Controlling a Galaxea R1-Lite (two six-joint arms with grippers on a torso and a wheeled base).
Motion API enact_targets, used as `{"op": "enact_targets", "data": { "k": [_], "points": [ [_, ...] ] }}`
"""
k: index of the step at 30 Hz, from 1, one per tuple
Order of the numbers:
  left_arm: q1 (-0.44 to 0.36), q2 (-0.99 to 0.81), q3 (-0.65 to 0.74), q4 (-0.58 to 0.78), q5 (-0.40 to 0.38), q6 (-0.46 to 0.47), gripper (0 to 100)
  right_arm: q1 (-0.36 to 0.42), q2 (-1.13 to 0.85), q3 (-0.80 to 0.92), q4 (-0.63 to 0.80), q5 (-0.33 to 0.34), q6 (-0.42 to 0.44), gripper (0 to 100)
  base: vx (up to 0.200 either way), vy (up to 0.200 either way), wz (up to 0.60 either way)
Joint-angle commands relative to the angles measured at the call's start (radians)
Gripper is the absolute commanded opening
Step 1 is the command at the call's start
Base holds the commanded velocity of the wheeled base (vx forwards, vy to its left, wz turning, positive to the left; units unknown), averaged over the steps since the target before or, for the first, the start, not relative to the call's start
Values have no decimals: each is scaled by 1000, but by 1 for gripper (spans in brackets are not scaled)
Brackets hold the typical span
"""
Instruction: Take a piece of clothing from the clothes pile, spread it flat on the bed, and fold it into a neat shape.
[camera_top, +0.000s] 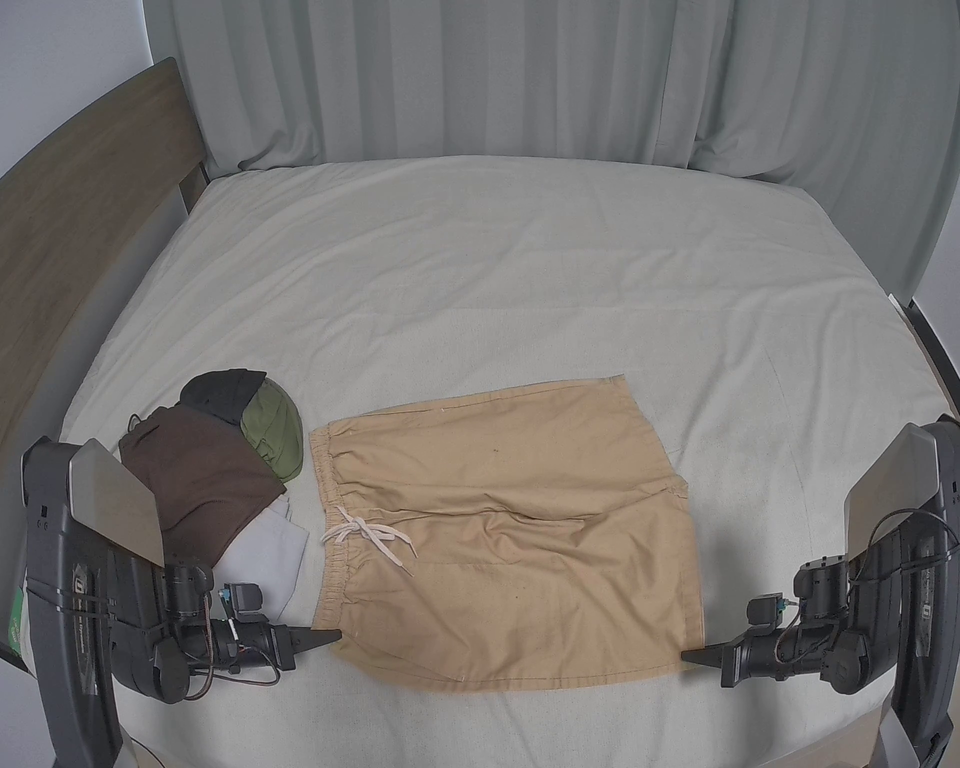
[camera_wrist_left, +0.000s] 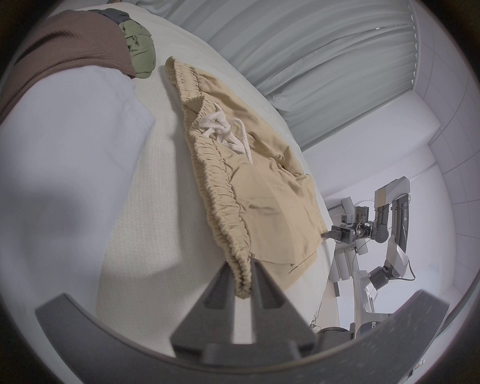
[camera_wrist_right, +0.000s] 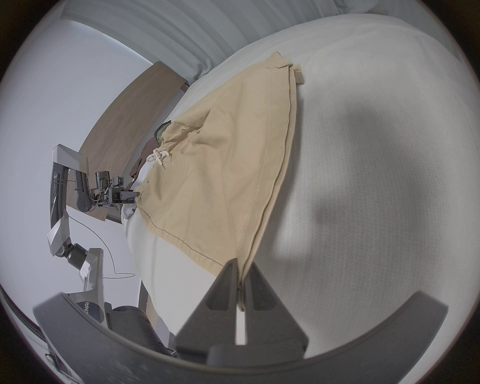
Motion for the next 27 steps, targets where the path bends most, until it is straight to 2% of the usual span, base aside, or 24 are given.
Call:
{"op": "enact_targets", "data": {
  "k": [1,19,27],
  "points": [
    [0,2,-1,-1,-1,0,0,1,-2,1,0,0,0,0,0,0,0],
    [10,1,28,-2,-7,13,0,7,-9,18,0,-8,0,0,0,0,0],
    [41,4,91,-1,-15,136,0,6,-38,78,1,-9,-3,0,0,0,0]
  ]
}}
